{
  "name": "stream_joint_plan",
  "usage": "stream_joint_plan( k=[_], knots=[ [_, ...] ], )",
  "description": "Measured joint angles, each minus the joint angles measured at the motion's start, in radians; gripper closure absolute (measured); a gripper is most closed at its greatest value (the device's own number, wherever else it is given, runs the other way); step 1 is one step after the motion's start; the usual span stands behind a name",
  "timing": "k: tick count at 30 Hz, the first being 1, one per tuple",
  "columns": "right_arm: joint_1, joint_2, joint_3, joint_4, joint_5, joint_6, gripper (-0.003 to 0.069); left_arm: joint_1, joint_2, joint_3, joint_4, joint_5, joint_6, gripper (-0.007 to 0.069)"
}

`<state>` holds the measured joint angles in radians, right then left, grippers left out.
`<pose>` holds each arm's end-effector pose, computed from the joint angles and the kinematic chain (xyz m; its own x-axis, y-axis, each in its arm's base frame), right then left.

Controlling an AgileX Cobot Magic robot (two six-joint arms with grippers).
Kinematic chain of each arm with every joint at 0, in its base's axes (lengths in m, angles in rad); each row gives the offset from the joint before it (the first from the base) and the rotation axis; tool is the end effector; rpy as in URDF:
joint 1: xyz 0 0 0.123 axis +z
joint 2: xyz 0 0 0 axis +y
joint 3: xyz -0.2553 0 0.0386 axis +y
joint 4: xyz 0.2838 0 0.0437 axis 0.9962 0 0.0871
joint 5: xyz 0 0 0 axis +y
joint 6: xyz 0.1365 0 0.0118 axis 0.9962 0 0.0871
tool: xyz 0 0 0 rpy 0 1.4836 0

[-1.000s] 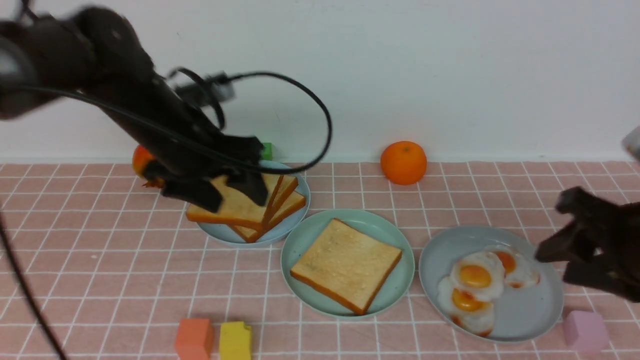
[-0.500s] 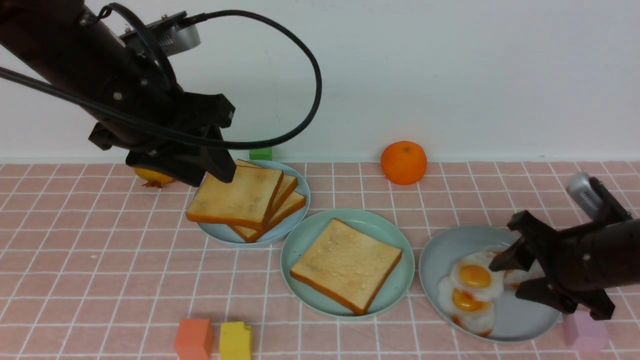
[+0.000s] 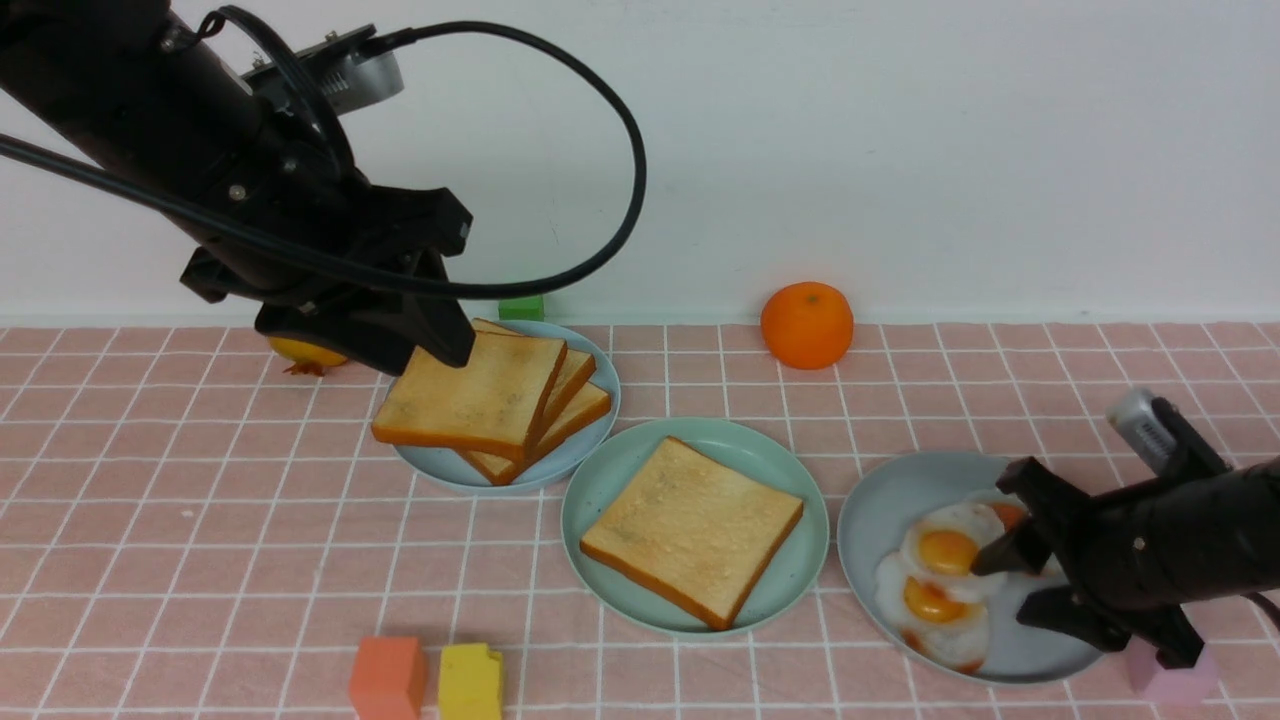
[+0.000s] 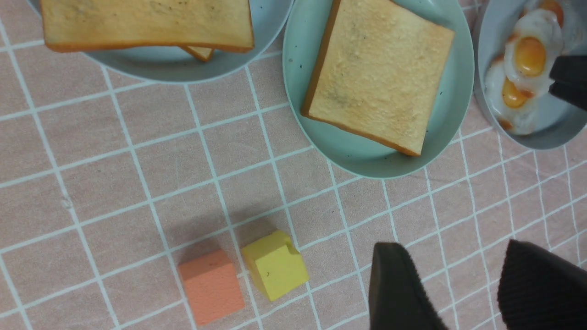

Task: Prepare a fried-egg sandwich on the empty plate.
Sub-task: Use the right arm to grab a fried egg

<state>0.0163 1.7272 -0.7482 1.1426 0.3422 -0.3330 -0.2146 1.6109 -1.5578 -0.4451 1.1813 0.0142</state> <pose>0.3379 0.0475 0.0456 -0.7291 0.6624 -0.1721 0.4896 0.6806 0.5450 0.3697 -0.1365 0.2925 -0.9237 0.0471 -0.3801 0.2197 0.8782 -0.4249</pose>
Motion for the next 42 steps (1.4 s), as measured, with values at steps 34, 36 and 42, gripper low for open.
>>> stream_joint_plan(
  k=[34, 36, 42],
  knots=[
    [0.000, -0.073, 0.000, 0.066, -0.015, -0.232, 0.0634, 0.000, 0.000, 0.000, -0.002, 0.004, 0.000, 0.0265],
    [0.000, -0.080, 0.000, 0.065, -0.011, -0.245, 0.0648, 0.000, 0.000, 0.000, -0.002, 0.004, 0.000, 0.0265],
    [0.000, -0.097, 0.000, 0.062, -0.010, -0.267, 0.0665, 0.000, 0.000, 0.000, -0.002, 0.003, 0.000, 0.0265]
  ],
)
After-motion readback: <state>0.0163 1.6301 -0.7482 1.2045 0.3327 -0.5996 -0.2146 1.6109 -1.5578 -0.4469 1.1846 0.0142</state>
